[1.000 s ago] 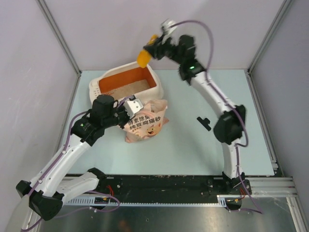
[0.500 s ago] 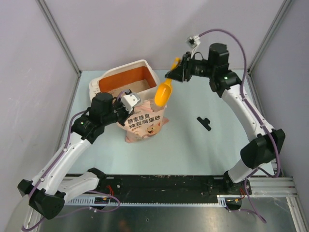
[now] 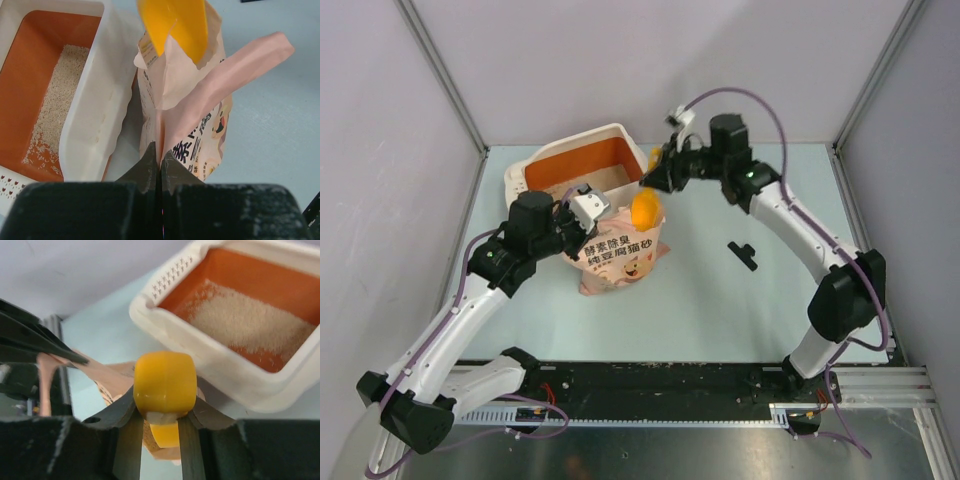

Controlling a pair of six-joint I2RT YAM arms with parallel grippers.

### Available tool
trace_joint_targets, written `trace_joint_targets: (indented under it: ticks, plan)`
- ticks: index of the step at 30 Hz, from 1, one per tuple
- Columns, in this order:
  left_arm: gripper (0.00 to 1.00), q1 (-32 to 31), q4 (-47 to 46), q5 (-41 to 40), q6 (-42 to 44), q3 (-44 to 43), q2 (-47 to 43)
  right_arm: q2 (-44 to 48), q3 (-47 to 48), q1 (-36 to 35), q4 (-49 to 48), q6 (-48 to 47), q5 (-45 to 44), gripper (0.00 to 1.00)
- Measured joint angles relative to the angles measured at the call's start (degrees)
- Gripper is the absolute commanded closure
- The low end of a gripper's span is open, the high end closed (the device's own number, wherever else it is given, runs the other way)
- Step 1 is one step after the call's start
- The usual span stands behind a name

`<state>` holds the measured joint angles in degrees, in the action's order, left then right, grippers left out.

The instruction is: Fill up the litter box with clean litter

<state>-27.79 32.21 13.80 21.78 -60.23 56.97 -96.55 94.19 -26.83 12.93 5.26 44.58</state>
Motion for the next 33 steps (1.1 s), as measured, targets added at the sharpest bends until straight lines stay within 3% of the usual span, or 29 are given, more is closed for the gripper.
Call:
trace_joint_targets:
  ticks: [3,8,15,24,33]
  plan:
    - [1.00,0.07,0.07,0.11,-0.81,-0.17,0.00,1.44,-7.41,-5.05,-3.43,-3.82,-8.11,1.00]
    - [1.00,0.09,0.94,0.22,-4.52,-0.90,0.02,3.19,-18.71,-10.69,-7.23,-1.05,-24.50,1.00]
    - [1.00,0.11,2.67,3.13,-11.32,-2.29,0.66,6.73,-24.61,-14.05,-14.12,0.79,-36.89,1.00]
    - [1.00,0.20,2.69,5.70,-14.45,-3.32,2.51,6.36,-32.30,-15.30,-24.70,9.20,-40.57,1.00]
    - [1.00,0.20,2.62,6.12,-14.45,-3.32,3.08,0.94,-32.63,-10.86,-31.52,22.77,-27.54,1.00]
